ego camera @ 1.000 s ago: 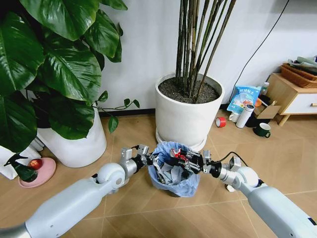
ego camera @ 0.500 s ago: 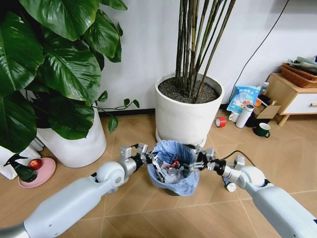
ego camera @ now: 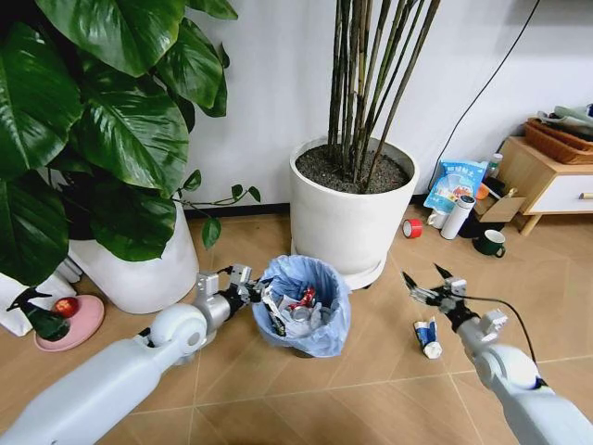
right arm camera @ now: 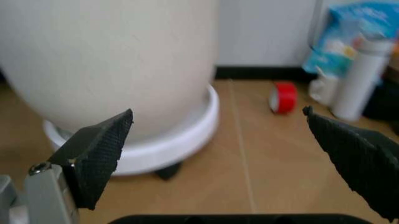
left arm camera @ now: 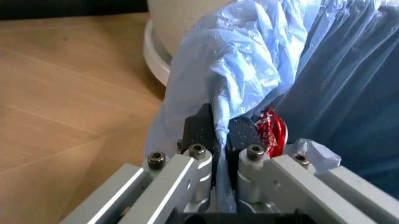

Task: Pick up the trash bin and place the garbage on the floor into it.

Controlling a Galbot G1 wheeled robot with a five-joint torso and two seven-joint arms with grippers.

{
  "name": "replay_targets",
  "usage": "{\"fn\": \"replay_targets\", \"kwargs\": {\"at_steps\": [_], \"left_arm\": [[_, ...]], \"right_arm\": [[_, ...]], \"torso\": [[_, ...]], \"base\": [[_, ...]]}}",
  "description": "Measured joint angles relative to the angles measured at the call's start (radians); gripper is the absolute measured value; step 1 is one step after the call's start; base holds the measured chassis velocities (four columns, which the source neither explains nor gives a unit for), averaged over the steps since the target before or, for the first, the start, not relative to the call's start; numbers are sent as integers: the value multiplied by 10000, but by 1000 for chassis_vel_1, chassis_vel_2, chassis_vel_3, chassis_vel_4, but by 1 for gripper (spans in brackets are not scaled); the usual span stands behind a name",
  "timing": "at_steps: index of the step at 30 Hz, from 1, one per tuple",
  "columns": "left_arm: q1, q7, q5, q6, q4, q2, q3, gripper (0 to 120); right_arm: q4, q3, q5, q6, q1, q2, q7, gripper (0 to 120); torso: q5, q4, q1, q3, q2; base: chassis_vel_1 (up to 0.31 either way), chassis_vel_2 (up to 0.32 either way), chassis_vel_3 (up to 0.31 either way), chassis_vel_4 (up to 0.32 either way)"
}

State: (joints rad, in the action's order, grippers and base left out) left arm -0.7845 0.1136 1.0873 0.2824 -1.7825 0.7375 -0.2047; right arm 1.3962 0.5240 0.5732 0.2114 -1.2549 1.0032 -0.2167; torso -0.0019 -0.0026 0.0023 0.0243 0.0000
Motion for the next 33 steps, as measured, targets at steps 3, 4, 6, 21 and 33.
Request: {"fn": "replay_targets", "kwargs": {"at_steps": [3,4,6,21,33], "left_arm": [[-251,-8,-29,0,-110,-92,306,0],[-349,-10,-43,-1,-166,-146,418,0],[-397,-12,-47,-2,-201,-177,480,0],[-906,-10,-20,-39,-500,-612,1168,0],[-906,-12,11,-53,-501,-585,1174,0]], "right_arm": [[-364,168,-148,-186,-90,279,357,100],[-551,205,-176,-278,-104,413,508,100],[-674,219,-189,-342,-108,484,600,100],[-3292,-134,-85,-1012,637,1472,1255,100],[-4459,-322,-64,-1179,1544,1878,1159,79]], "torso": [[-2,1,0,0,0],[-2,1,0,0,0],[-1,2,0,0,0],[-1,2,1,1,0],[-2,1,1,2,0]], "base": [[0,0,0,0],[0,0,0,0],[0,0,0,0],[0,0,0,0],[0,0,0,0]]}}
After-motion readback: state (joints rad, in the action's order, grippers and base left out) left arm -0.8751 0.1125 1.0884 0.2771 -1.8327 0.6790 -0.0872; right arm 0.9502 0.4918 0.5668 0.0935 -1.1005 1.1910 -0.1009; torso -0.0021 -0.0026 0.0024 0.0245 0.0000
